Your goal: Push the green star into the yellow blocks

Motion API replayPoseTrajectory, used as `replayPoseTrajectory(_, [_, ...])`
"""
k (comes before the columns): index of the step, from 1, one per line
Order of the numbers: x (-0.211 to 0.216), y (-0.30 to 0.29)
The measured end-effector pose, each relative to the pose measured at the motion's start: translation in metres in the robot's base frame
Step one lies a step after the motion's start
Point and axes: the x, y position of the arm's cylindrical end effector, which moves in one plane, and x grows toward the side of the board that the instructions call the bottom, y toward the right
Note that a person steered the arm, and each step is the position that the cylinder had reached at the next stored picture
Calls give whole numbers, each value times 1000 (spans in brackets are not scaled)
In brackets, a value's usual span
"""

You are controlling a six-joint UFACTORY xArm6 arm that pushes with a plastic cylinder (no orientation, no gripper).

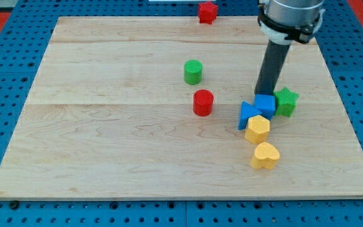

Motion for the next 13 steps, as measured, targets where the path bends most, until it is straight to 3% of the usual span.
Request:
replayPoseTrajectory(2, [15,-16])
replayPoseTrajectory(3, [-18,-2])
replayPoseTrajectory(4, [-27,67])
replayPoseTrajectory(5, [27,66])
replayPoseTrajectory(6, [48,36])
replayPoseTrajectory(7, [20,59])
replayPoseTrajectory(9, [-2,-13])
replayPoseTrajectory(11, [27,10])
replayPoseTrajectory(13, [88,22])
